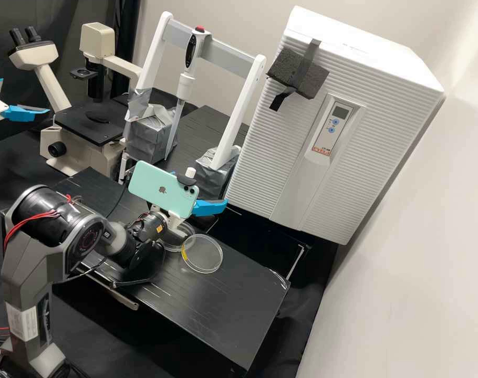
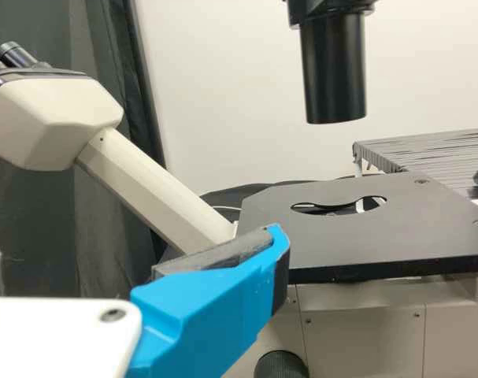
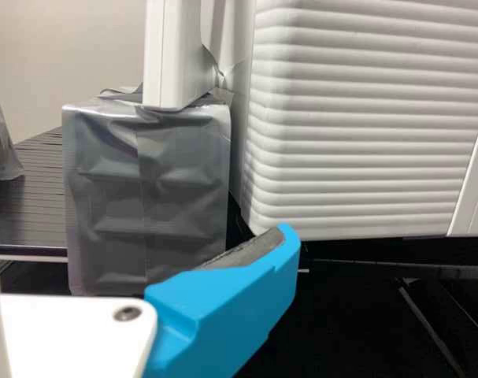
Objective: Use the pipette
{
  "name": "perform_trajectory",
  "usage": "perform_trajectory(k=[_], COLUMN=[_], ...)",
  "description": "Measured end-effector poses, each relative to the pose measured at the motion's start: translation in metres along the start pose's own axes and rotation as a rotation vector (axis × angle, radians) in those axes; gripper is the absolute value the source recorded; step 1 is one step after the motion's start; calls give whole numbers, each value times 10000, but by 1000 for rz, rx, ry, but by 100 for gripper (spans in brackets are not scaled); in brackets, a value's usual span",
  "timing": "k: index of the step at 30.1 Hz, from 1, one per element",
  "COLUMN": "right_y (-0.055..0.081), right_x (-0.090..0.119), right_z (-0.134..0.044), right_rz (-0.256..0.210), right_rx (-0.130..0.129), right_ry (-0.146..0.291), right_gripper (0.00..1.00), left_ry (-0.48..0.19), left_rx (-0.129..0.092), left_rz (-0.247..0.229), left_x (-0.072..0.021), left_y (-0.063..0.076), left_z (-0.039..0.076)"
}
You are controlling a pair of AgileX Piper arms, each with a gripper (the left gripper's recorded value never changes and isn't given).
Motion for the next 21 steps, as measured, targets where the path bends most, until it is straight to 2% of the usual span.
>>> perform_trajectory(k=[11,12,15,17,21], right_y=[0,0,0,0,0], right_x=[0,0,0,0,0], right_z=[0,0,0,0,0], right_rz=[0,0,0,0,0], right_rx=[0,0,0,0,0], right_ry=[0,0,0,0,0], right_gripper=[100,100,100,100,100], left_ry=[-9,-19,-64,-89,-138], left_rx=[2,-13,-31,-61,-103], left_rz=[1,9,41,80,160], left_x=[-2,-16,-85,-164,-336], left_y=[5,33,158,291,545], left_z=[9,17,38,46,80])
